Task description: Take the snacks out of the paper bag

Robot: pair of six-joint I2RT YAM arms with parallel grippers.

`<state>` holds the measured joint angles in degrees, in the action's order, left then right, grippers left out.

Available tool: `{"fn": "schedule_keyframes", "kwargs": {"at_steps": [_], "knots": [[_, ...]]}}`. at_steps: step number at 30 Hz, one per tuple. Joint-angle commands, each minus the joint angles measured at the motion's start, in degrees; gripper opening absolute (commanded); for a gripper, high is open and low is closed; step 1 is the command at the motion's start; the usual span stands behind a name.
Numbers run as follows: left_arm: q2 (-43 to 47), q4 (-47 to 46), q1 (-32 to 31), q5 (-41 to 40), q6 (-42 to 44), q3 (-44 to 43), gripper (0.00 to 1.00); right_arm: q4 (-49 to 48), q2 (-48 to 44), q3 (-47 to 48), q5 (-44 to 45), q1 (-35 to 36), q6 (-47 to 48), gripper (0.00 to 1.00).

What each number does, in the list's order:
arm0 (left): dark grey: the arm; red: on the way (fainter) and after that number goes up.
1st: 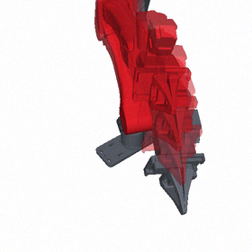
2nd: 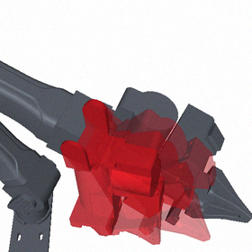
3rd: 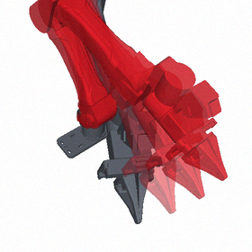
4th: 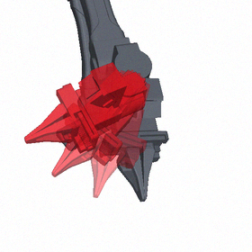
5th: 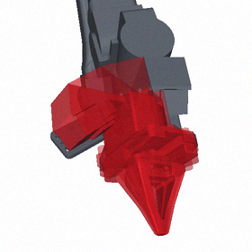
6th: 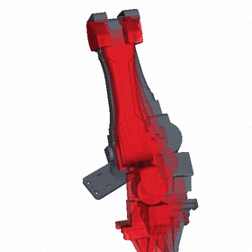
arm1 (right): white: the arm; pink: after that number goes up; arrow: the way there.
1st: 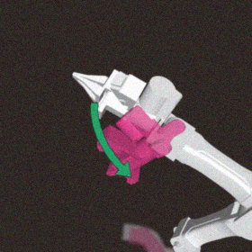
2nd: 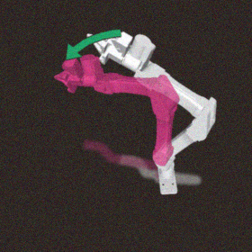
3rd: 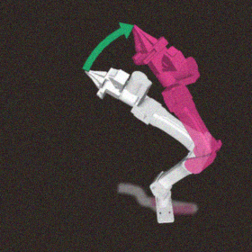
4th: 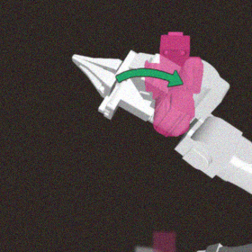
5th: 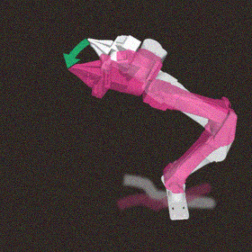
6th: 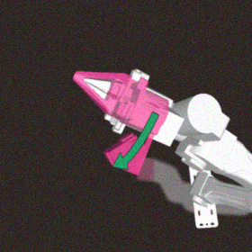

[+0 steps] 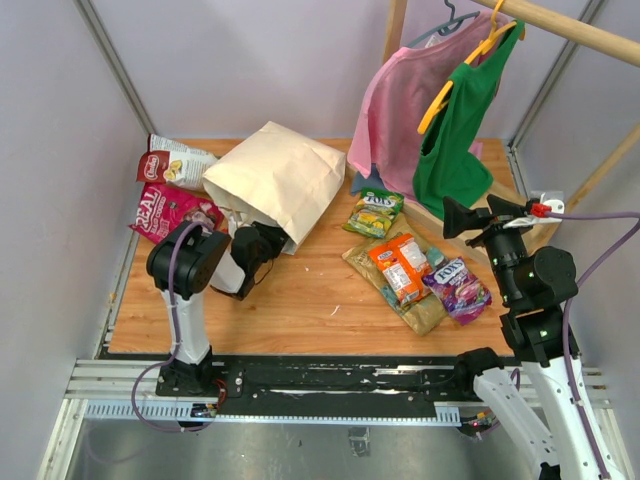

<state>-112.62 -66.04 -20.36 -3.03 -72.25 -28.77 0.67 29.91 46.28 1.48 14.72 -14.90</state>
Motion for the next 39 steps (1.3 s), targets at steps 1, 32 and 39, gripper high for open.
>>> {"fn": "schedule_keyframes", "kwargs": {"at_steps": [1,32,39], "knots": [[-0.93,-0.64,-0.12,-2.27,1.73,-0.4,0.24,-2.09,-0.33,-0.89,-0.82,-0.32,0.37,0.98],[28.3,18.14,0.72,-4.47,18.85,10.18,0.43,-4.57,1.48,-1.48,-3.87,-0.34,-0.99,0.98],[11.51,6.67,0.85,3.01,12.18,3.53,0.41,-3.05,-0.47,-1.09,-2.88,-0.37,-0.34,0.98]]}}
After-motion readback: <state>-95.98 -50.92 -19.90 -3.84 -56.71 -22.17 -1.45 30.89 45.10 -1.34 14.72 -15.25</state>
